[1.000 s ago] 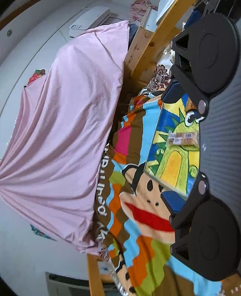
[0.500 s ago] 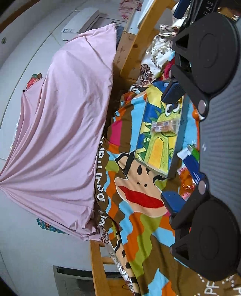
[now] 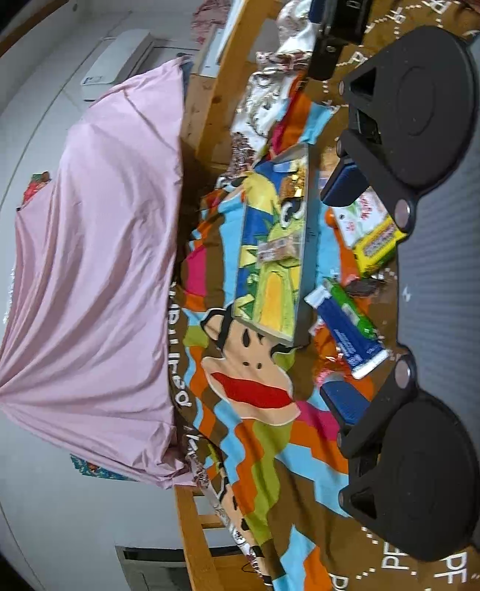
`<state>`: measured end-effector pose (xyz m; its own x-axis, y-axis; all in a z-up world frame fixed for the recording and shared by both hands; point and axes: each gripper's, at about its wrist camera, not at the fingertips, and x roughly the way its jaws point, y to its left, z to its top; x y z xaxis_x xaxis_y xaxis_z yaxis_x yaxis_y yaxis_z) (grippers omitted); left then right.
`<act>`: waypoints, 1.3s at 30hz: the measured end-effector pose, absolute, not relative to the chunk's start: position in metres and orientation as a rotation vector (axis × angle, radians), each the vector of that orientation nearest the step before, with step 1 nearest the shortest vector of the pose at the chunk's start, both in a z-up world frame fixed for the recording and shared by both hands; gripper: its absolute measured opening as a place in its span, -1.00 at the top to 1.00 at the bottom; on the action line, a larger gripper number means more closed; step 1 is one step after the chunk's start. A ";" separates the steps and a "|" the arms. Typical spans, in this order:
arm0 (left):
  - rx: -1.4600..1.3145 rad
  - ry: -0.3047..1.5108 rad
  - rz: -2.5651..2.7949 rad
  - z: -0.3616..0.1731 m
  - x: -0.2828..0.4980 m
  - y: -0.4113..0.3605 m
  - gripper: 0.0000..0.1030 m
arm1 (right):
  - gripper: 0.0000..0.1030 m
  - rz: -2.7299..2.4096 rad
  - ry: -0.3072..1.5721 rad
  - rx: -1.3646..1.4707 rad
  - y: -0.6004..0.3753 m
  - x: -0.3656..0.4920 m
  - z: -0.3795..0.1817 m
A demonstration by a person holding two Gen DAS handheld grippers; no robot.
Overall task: Organize snacks
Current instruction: 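Withdraw both grippers from the tray back over the remaining snacks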
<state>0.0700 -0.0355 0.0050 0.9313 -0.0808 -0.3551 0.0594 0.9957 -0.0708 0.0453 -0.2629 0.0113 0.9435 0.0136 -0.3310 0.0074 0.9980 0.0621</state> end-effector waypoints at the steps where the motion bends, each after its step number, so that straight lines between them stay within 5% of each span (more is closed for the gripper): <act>1: -0.057 0.376 -0.070 0.003 0.070 -0.034 -0.99 | -0.99 0.008 0.349 0.051 -0.260 0.046 0.010; 39: -0.078 0.539 0.001 -0.025 0.079 -0.016 -0.99 | -0.99 0.093 0.588 -0.026 -0.240 0.078 -0.015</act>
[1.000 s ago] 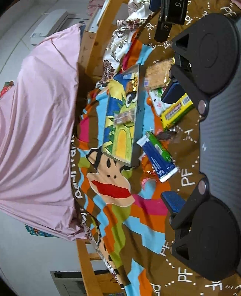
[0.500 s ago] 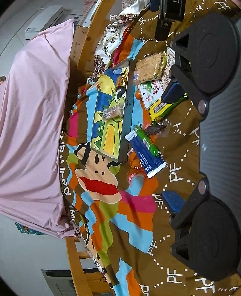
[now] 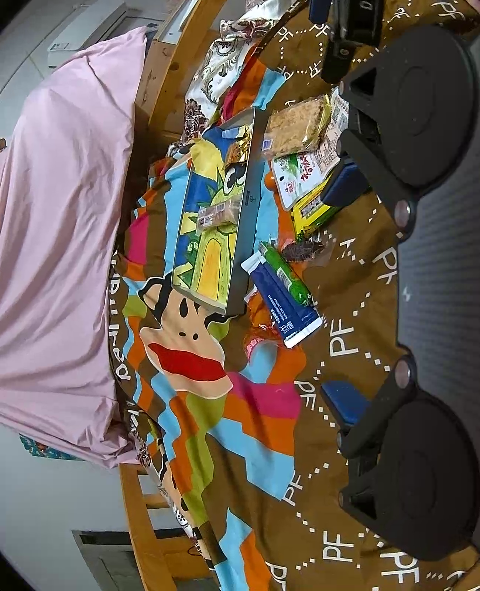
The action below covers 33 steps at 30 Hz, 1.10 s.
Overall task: Organize snacks
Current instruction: 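Withdraw both grippers from the tray back over the remaining snacks, then grasp the rice-crispy bar with the right gripper while the left gripper approaches the white-green packet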
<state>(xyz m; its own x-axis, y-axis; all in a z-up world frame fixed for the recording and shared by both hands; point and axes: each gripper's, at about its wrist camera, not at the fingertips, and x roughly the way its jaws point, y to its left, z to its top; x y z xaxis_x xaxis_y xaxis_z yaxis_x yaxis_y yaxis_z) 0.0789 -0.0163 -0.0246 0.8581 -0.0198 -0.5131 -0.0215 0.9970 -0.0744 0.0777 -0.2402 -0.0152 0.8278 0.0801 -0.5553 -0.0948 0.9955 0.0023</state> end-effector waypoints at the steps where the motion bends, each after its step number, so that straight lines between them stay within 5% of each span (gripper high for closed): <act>1: -0.078 0.539 0.000 -0.024 0.079 -0.016 -0.99 | -0.99 0.092 0.596 -0.028 -0.240 0.079 -0.016; 33: 0.074 0.527 0.180 -0.010 0.102 -0.042 -0.99 | -0.99 0.111 0.476 0.095 -0.273 0.087 0.001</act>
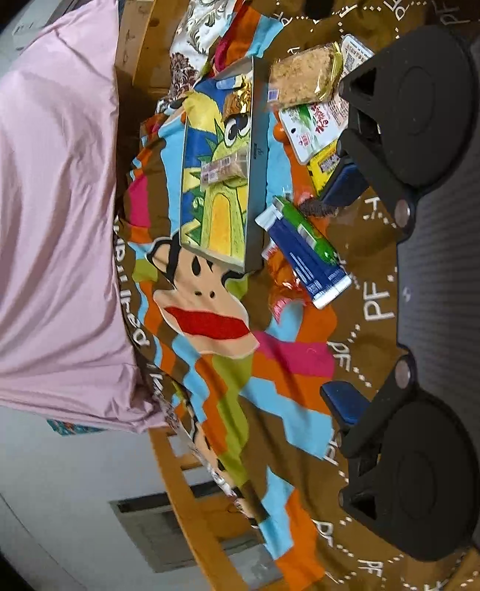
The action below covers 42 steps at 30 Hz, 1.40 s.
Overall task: Organize snacks
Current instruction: 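Grasp the rice-crispy bar with the right gripper while the left gripper approaches the white-green packet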
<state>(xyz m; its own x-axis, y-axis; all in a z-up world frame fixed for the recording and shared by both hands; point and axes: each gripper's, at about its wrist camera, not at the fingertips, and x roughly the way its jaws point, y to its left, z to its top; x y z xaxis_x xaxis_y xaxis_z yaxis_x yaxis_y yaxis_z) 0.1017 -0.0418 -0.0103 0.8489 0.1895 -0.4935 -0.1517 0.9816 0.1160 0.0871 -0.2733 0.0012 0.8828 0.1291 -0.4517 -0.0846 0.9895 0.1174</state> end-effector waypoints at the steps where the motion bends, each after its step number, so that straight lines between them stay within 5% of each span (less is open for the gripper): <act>1: 0.082 0.524 0.170 -0.011 0.104 -0.044 -0.99 | -0.99 0.111 0.474 0.089 -0.275 0.092 0.001; 28: 0.137 0.585 -0.241 -0.055 0.140 -0.091 -0.99 | -0.98 0.173 0.791 -0.018 -0.258 0.239 -0.064; 38: 0.120 0.638 -0.336 -0.059 0.150 -0.116 -0.99 | -0.47 0.241 0.897 -0.054 -0.287 0.238 -0.055; 42: 0.052 0.676 -0.378 -0.057 0.158 -0.125 -0.99 | -0.47 0.222 0.905 -0.060 -0.318 0.236 -0.048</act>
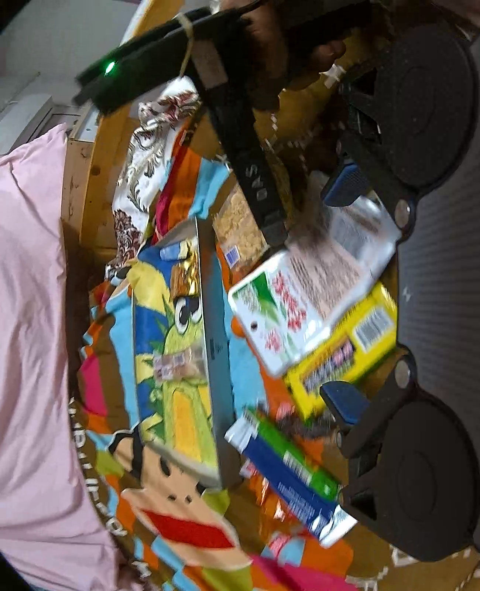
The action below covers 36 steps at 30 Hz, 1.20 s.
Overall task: Organize snacks
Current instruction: 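Grasp the rice-crispy bar with the right gripper while the left gripper approaches the white-green packet, then lift the rice-crispy bar with the right gripper while the left gripper grasps the white-green packet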
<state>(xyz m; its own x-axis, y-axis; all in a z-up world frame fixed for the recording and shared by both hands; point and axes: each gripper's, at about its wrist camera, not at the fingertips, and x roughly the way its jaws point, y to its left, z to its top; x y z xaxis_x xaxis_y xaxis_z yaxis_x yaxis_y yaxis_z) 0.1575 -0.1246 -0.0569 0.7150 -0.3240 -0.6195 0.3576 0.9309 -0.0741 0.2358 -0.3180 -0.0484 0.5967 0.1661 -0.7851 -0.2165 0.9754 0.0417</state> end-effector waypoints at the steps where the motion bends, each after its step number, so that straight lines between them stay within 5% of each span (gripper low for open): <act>1: 0.032 0.689 -0.393 -0.057 0.160 -0.127 -0.99 | -0.47 0.216 0.911 -0.034 -0.328 0.237 -0.048; 12: 0.324 0.706 -0.470 -0.061 0.179 -0.160 -0.99 | -0.47 0.217 0.911 0.097 -0.356 0.241 -0.051; 29: 0.020 0.954 -0.207 -0.062 0.231 -0.164 -0.99 | -0.47 0.251 0.893 0.197 -0.364 0.252 -0.048; 36: 0.099 0.995 -0.103 -0.068 0.244 -0.190 -1.00 | -0.47 0.233 0.887 0.270 -0.384 0.255 -0.047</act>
<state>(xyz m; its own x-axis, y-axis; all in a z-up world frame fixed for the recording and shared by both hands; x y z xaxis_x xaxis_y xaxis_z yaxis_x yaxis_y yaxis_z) 0.2445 -0.1904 -0.0685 0.5404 -0.0414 -0.8404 0.1320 0.9906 0.0360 0.2547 -0.3841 -0.0474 0.6106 0.3103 -0.7286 -0.0885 0.9410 0.3266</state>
